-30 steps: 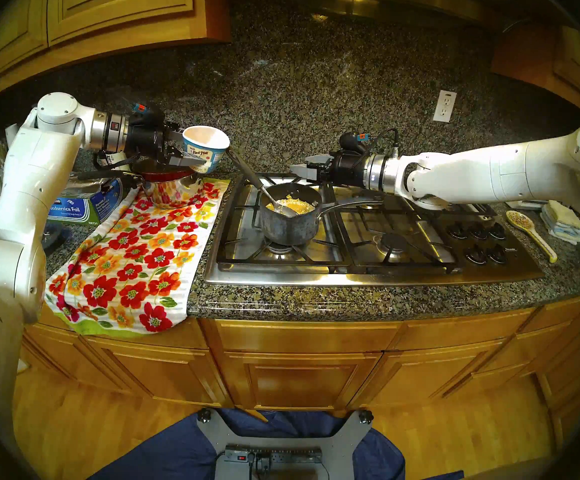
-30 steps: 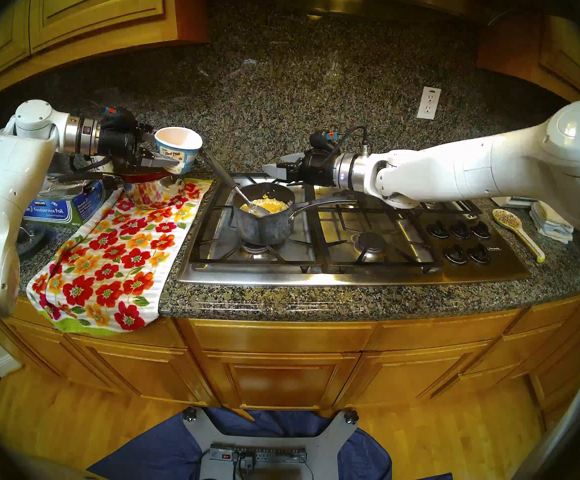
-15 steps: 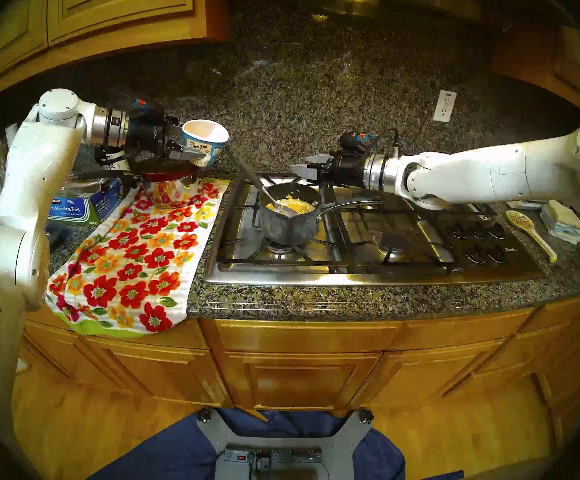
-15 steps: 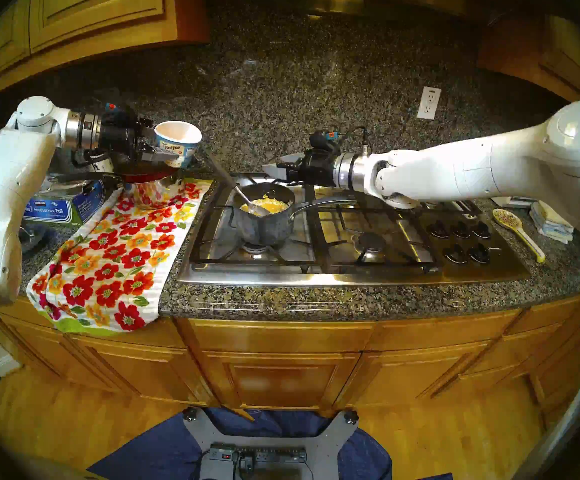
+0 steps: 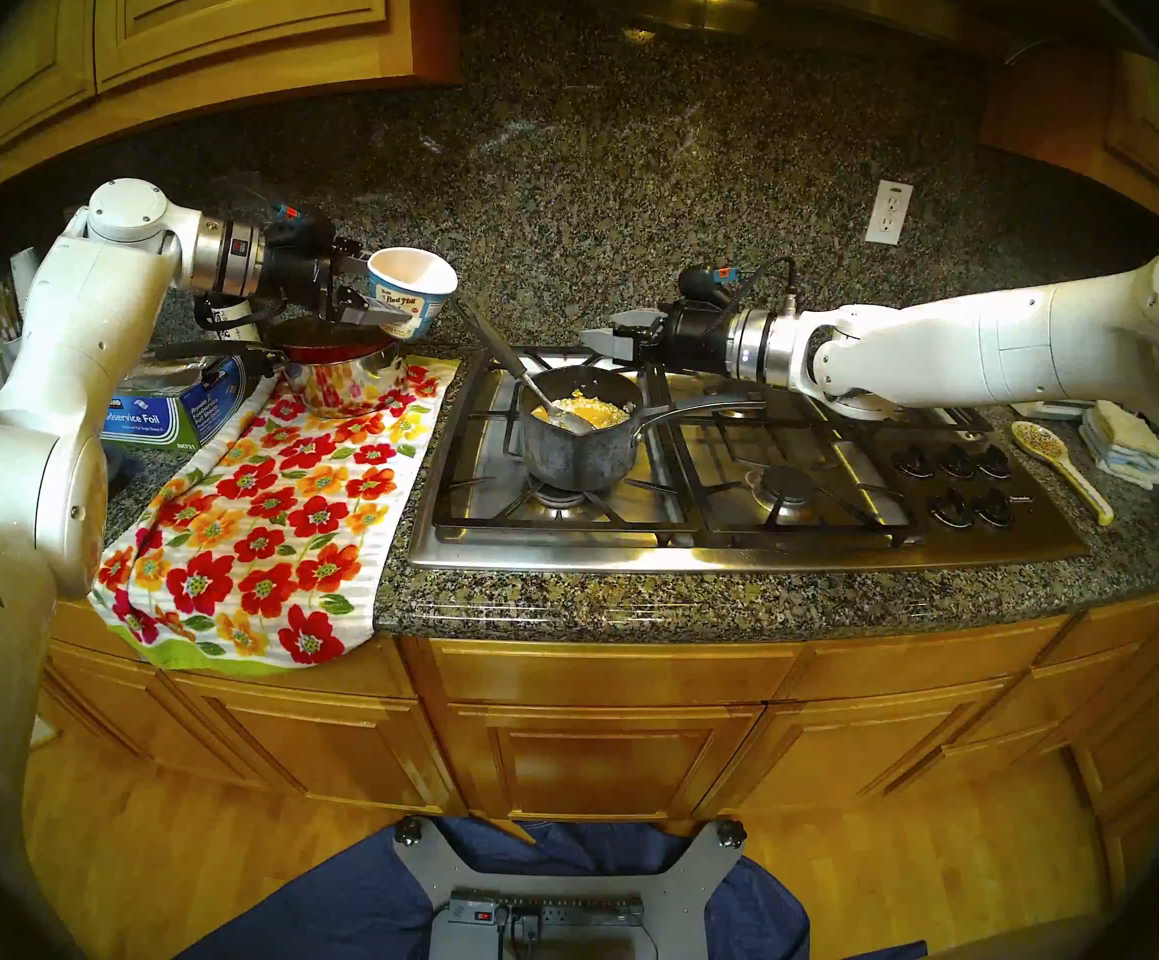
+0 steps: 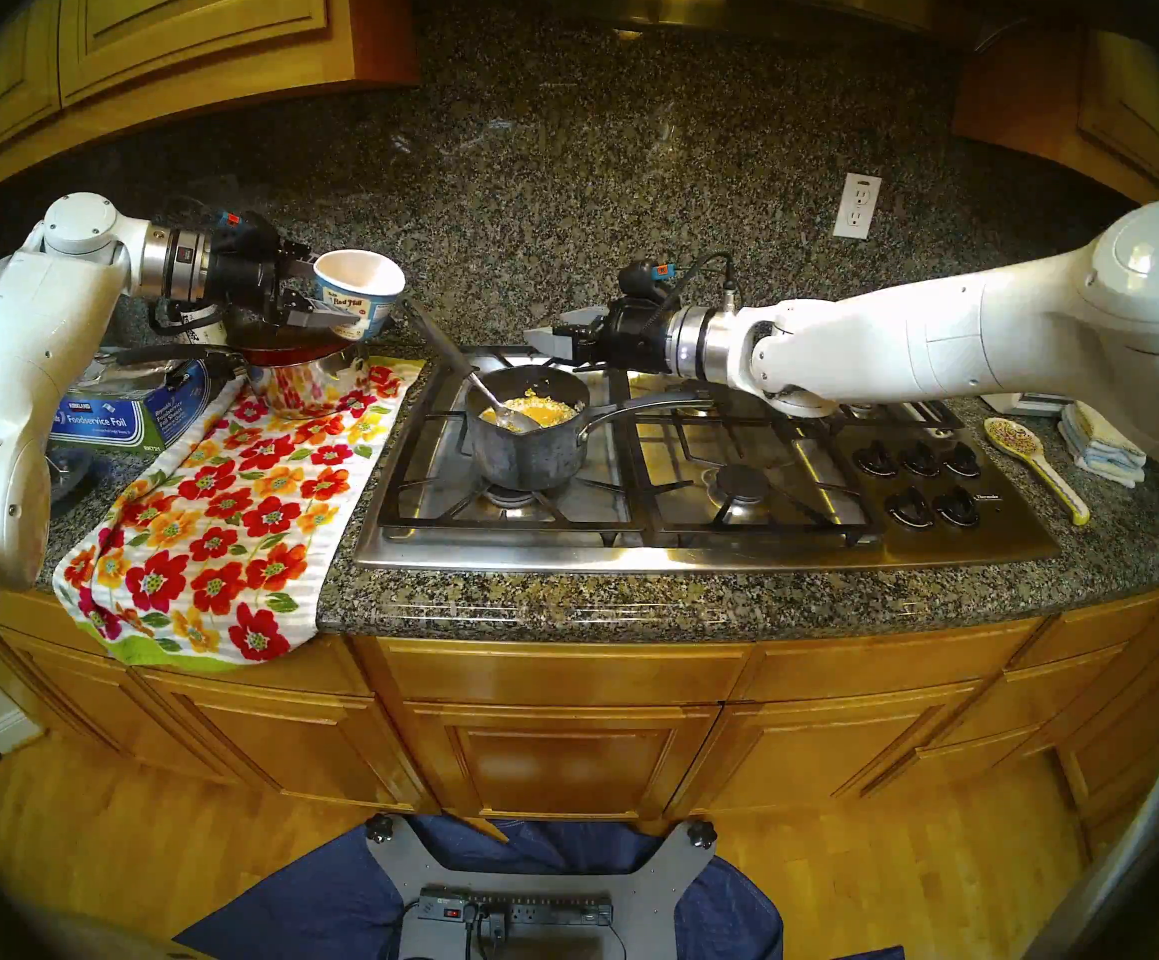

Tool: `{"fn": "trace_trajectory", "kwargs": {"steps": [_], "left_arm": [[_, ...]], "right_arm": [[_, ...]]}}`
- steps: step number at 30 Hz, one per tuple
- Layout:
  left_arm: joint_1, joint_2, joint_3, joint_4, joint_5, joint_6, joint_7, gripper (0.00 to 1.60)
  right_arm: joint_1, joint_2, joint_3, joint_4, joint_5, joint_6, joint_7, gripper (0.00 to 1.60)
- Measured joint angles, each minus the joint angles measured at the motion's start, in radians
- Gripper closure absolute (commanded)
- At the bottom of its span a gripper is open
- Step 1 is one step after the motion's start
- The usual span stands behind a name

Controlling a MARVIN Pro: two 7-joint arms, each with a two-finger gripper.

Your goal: Pour oats into pot and stir with a spoon

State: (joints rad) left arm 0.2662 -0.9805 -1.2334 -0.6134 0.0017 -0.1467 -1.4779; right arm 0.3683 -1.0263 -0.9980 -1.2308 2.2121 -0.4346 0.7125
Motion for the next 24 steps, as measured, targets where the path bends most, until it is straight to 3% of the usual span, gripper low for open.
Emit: {"fn": "trace_trajectory", "kwargs": {"steps": [24], "left_arm": [[-0.072, -0.106, 0.033, 0.144, 0.118, -0.111, 0.075, 0.83]], "right_arm": [[0.000, 0.000, 0.000, 0.000, 0.000, 0.000, 0.000, 0.00]]}}
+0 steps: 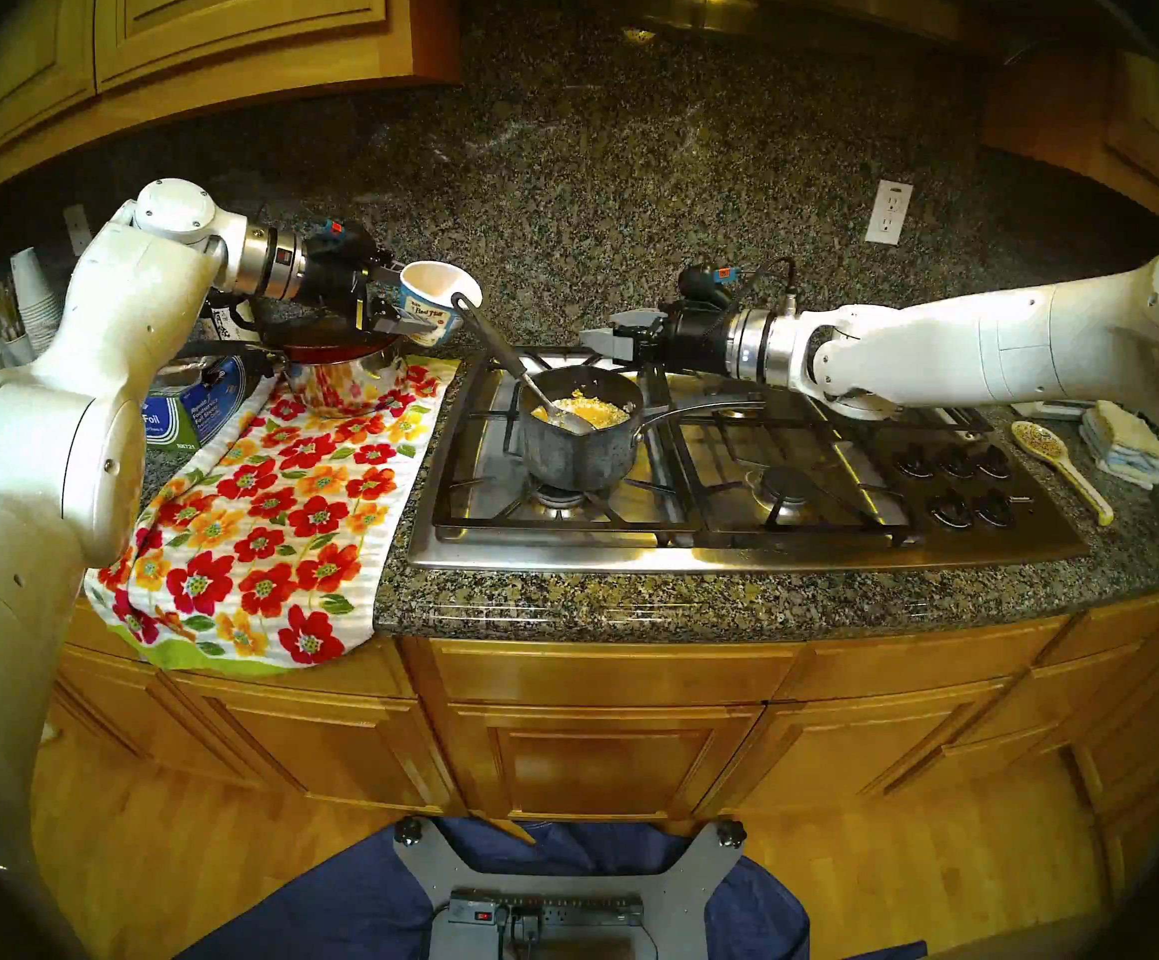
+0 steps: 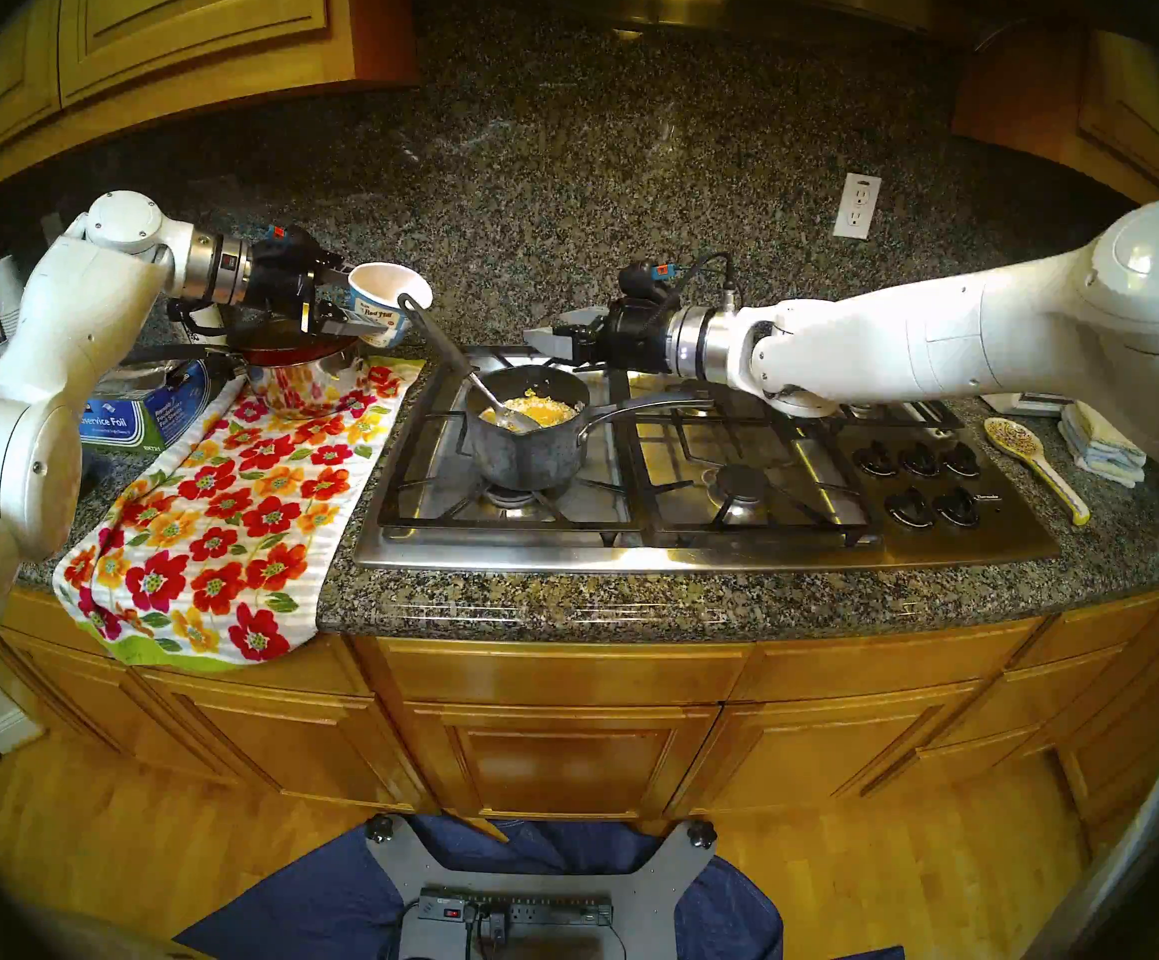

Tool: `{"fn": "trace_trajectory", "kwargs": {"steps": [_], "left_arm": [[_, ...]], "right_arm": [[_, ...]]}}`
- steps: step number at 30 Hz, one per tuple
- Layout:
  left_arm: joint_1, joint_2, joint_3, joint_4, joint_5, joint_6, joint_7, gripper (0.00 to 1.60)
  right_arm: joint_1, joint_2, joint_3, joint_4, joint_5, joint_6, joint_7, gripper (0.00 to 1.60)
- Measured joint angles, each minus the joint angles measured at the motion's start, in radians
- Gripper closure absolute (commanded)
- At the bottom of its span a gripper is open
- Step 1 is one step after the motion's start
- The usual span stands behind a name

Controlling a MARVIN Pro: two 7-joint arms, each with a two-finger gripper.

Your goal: Pour oats into pot and stir with a spoon

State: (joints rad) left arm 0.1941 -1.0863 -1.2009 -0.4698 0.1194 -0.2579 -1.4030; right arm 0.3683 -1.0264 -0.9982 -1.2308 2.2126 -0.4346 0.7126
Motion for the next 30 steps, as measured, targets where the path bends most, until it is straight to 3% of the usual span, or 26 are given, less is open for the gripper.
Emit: {"fn": "trace_trajectory", "kwargs": {"steps": [30], "left_arm": [[-0.060, -0.084, 0.018, 0.020, 0.043, -0.082, 0.007, 0.82]], "right_arm": [[0.000, 0.000, 0.000, 0.000, 0.001, 0.000, 0.000, 0.00]]}}
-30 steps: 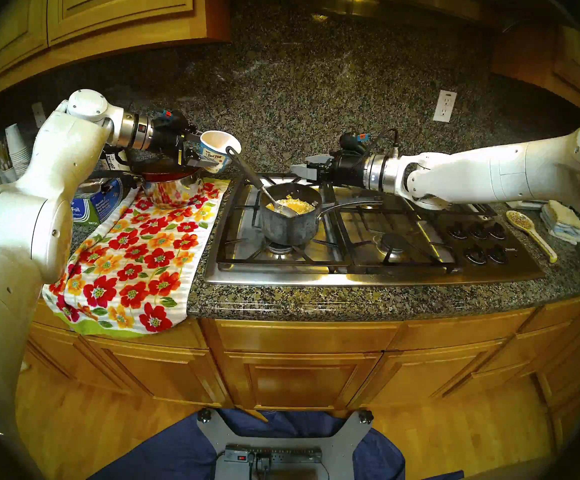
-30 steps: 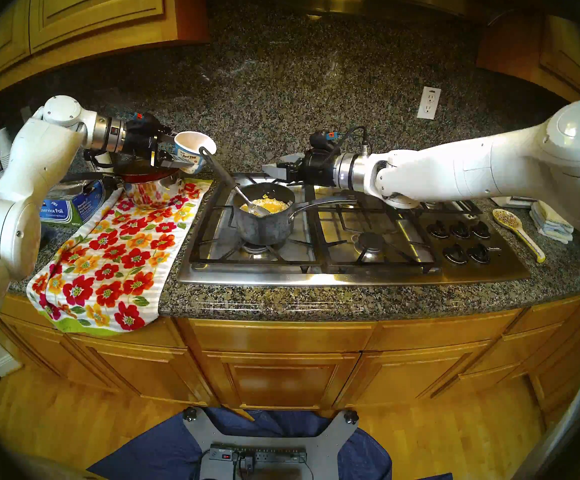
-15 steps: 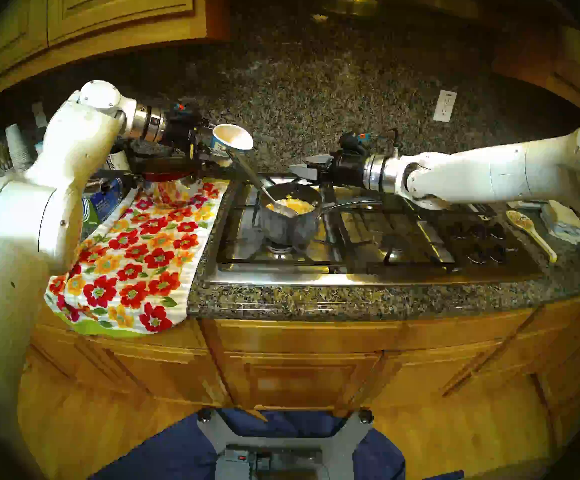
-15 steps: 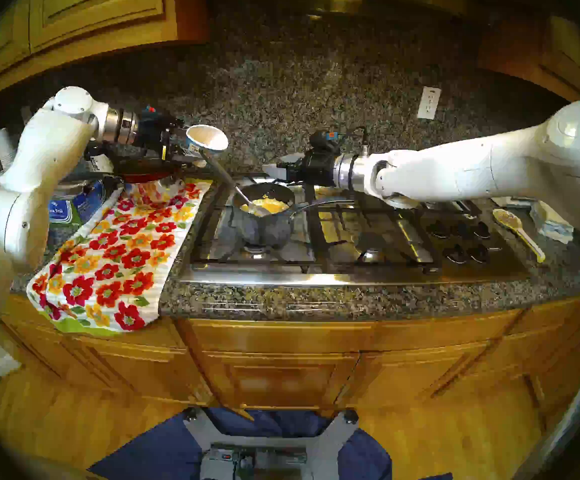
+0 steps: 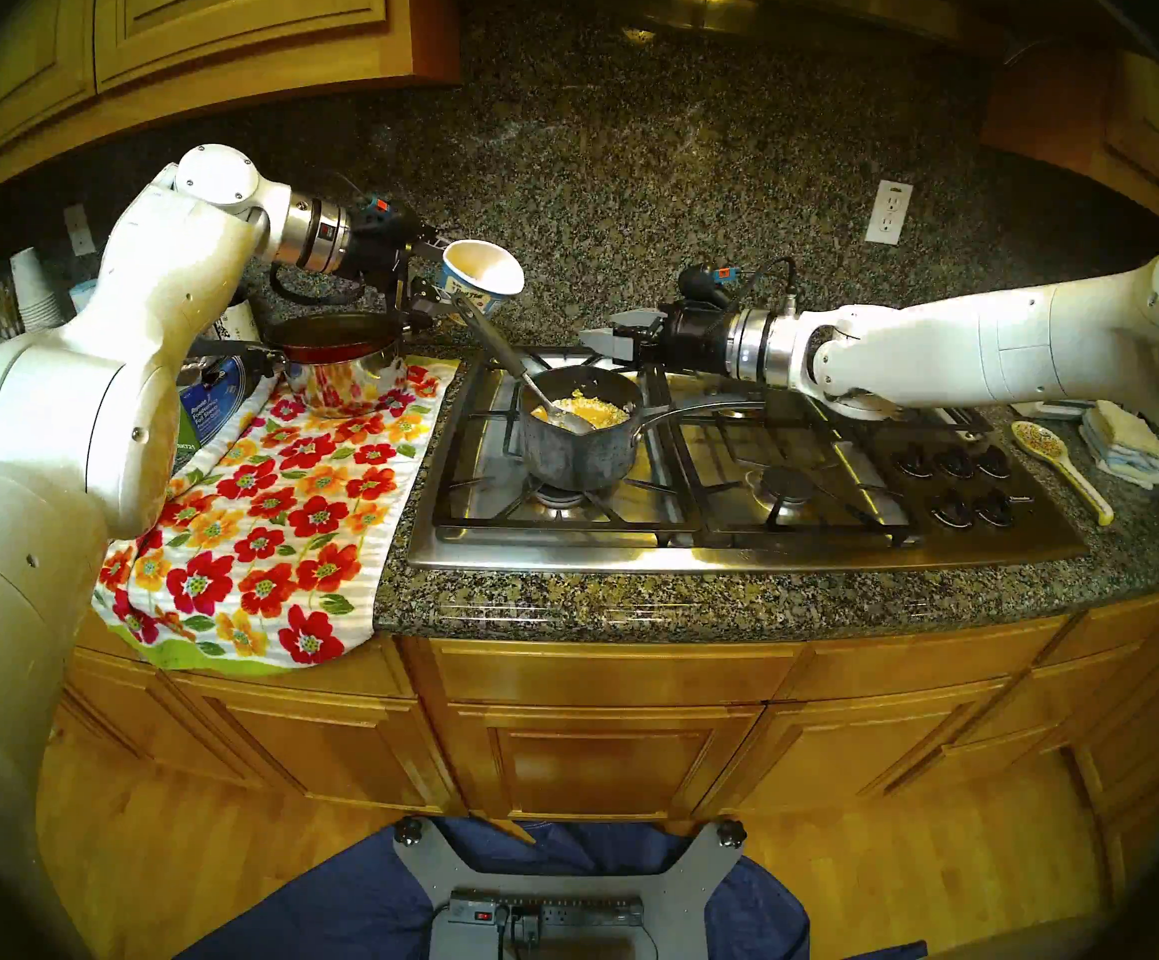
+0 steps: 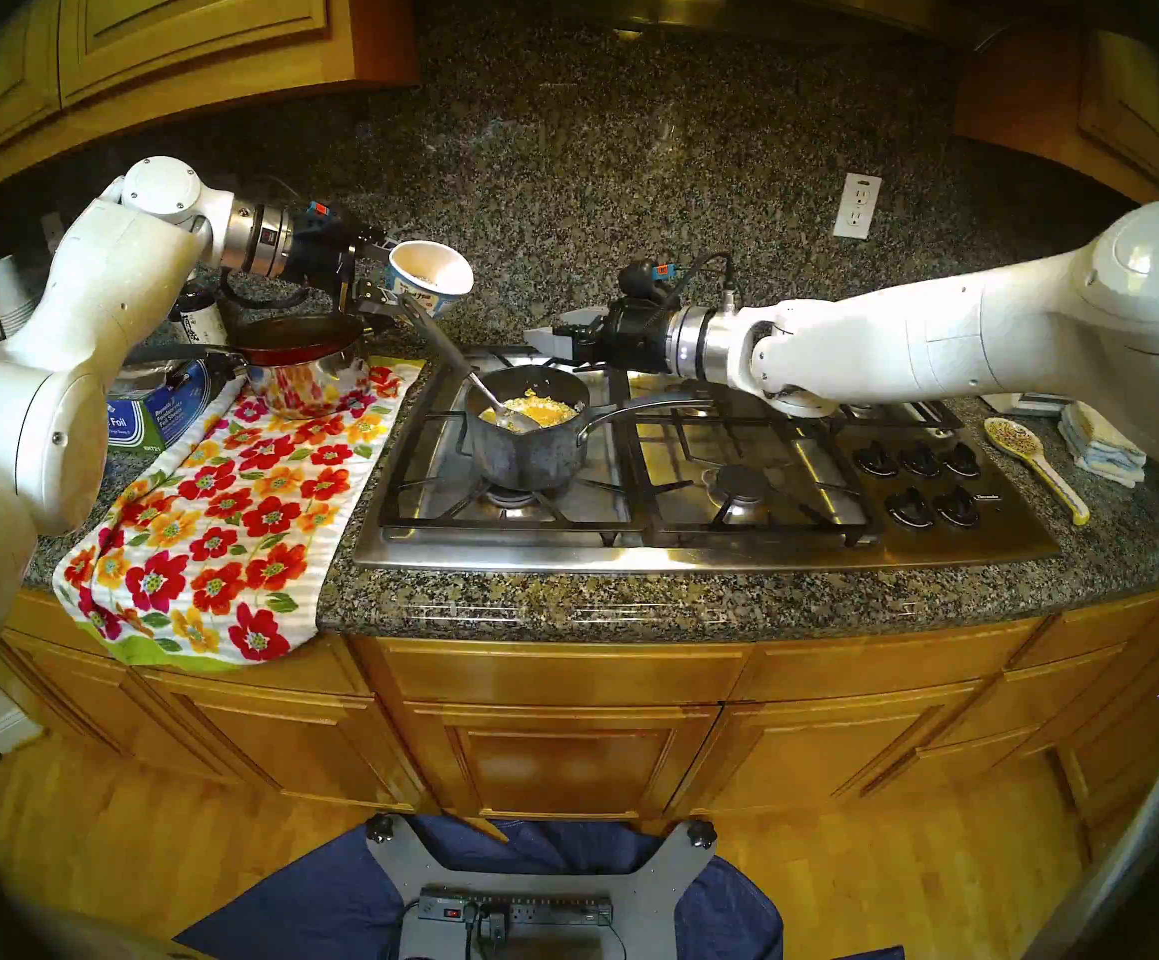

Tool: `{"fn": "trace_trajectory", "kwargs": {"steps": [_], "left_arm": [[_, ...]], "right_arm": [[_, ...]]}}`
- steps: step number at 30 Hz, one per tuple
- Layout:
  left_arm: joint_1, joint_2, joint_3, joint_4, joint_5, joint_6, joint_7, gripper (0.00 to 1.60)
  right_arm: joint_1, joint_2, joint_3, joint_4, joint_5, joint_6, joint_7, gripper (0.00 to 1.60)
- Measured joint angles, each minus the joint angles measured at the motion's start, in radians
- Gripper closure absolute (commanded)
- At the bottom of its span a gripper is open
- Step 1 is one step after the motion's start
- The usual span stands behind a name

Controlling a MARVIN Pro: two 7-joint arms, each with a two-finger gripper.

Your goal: Pour oats into pot and stir with a spoon

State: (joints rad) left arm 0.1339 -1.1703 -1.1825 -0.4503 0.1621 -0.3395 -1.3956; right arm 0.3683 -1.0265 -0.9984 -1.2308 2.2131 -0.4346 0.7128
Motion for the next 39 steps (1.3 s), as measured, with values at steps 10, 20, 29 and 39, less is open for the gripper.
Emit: {"fn": "trace_trajectory", "kwargs": {"steps": [10, 20, 29, 39], "left_arm": [[-0.009, -0.011, 0.007, -0.001, 0.016, -0.023, 0.000, 0.82], [-0.014, -0.015, 0.007, -0.003, 0.023, -0.036, -0.004, 0.82], [-0.014, 0.001, 0.006, -0.001, 0.027, -0.046, -0.007, 0.82], [-0.016, 0.030, 0.004, 0.012, 0.032, -0.058, -0.006, 0.83]], "right_arm": [[0.000, 0.000, 0.000, 0.000, 0.000, 0.000, 0.000, 0.00], [0.000, 0.000, 0.000, 0.000, 0.000, 0.000, 0.000, 0.00], [0.000, 0.000, 0.000, 0.000, 0.000, 0.000, 0.000, 0.00], [0.000, 0.000, 0.000, 0.000, 0.000, 0.000, 0.000, 0.00]]}}
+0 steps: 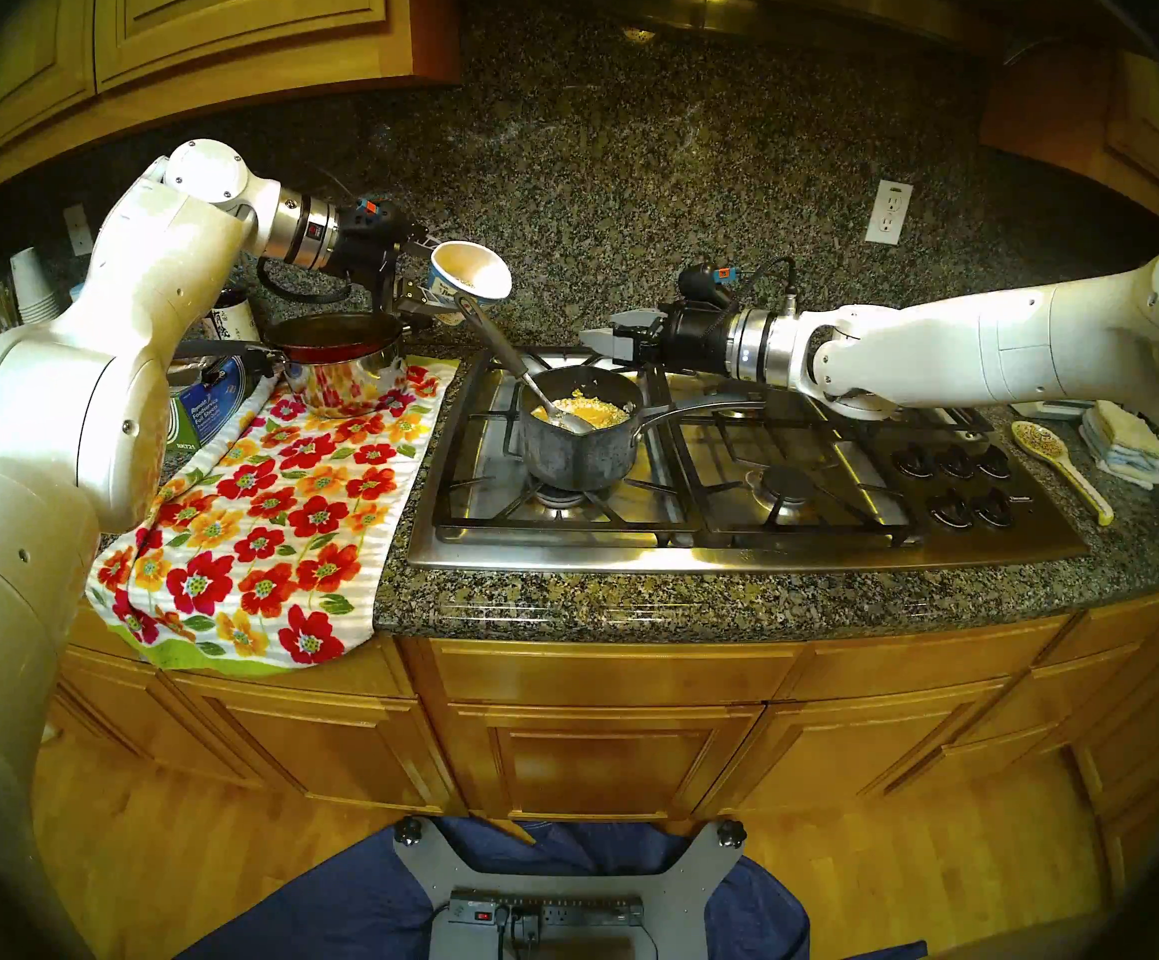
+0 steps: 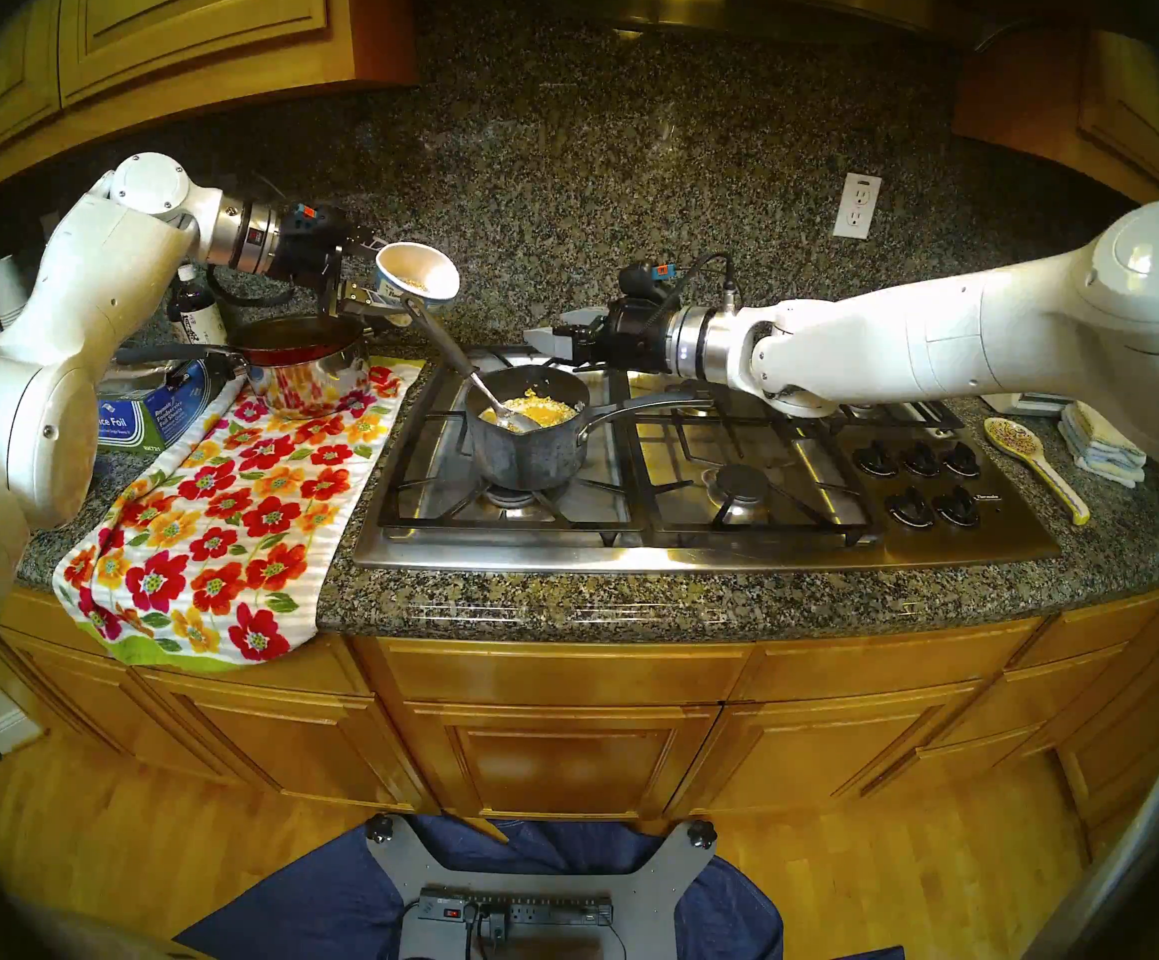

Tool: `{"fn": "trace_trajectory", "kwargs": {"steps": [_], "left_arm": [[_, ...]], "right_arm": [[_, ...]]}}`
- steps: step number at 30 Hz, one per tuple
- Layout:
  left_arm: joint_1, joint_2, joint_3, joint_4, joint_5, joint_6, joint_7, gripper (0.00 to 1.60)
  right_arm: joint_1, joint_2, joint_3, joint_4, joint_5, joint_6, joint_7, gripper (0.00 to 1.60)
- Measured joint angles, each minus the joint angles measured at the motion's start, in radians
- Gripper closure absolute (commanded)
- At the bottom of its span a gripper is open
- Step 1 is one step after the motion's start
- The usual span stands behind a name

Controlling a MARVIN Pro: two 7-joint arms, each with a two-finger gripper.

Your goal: Pour oats into pot and stir with a spoon

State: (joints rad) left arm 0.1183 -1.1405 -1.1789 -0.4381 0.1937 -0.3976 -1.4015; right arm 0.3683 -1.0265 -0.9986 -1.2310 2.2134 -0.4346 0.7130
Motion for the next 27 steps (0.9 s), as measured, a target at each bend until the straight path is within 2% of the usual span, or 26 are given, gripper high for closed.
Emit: {"fn": "trace_trajectory", "kwargs": {"steps": [27], "left_arm": [[-0.030, 0.048, -0.022, -0.010, -0.003, -0.013, -0.027, 0.83]], "right_arm": [[0.000, 0.000, 0.000, 0.000, 0.000, 0.000, 0.000, 0.00]]}}
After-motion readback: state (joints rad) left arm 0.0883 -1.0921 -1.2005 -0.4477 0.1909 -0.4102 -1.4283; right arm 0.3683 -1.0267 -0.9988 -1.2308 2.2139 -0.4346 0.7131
